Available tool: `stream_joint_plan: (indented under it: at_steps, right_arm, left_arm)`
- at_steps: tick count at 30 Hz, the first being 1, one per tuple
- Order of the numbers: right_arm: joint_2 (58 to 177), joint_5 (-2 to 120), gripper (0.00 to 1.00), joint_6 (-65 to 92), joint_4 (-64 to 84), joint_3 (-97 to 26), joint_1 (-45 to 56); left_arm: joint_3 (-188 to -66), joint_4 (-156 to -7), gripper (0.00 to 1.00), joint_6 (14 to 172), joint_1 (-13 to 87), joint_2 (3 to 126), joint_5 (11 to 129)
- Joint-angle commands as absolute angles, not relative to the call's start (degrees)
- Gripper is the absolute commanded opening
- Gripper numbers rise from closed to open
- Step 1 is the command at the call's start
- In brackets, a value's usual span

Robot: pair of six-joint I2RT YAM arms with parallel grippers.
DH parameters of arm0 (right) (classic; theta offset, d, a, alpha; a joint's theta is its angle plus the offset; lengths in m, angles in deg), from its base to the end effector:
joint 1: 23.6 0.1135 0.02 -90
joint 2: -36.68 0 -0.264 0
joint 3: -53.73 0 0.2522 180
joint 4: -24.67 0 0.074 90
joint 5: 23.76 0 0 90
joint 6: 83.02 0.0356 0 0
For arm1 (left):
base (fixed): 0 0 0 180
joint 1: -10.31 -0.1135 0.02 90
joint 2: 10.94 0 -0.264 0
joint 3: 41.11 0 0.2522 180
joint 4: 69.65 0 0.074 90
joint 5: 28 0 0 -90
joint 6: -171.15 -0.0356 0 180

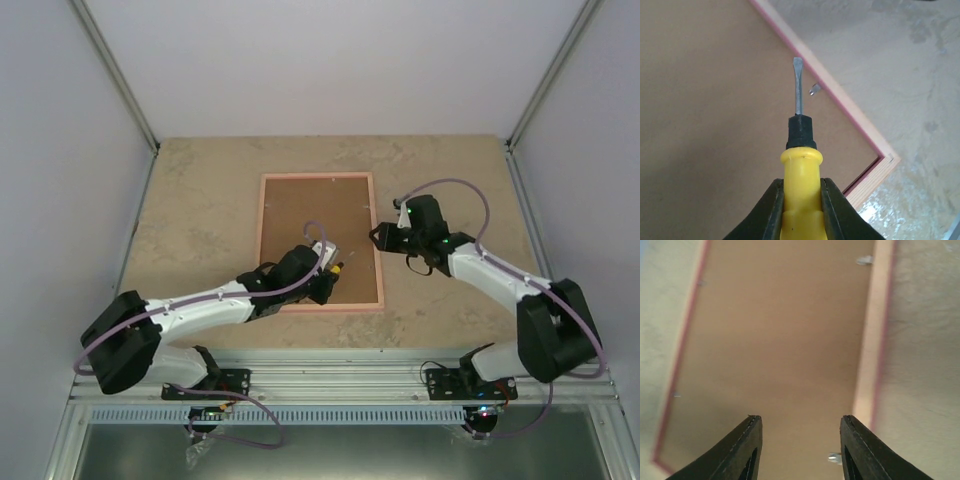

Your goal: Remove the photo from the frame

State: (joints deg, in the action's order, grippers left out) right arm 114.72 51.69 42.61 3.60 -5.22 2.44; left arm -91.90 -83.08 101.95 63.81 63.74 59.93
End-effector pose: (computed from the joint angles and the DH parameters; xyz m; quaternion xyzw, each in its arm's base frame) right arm 0.2535 0.1338 0.2193 0.0220 0.9009 0.3128 0.3000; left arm 0.1604 -0.2147 0.1995 0.2445 0.8621 -0.2550 0.3634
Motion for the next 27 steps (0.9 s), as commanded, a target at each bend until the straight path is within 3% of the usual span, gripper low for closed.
stream_joint_plan:
  at_steps: [1, 16, 27]
  right_arm:
    - [121.38, 60.08, 0.44, 35.15, -3.83, -8.11, 2.2]
    - [131.66, 58.64, 0.39, 31.17, 1.37, -7.22, 4.08]
    - [132.68, 58.96, 0.22, 32.35, 2.43, -6.88, 4.22]
  left_arm:
    - [-95.39, -89.32, 0.0, 99.9, 63.8, 65.94, 57.4]
    - [-99.41, -87.89, 0.0, 98.04, 63.83, 76.9, 65.77]
    - [-101.76, -86.92, 0.0, 98.17, 64.77, 81.27, 69.62]
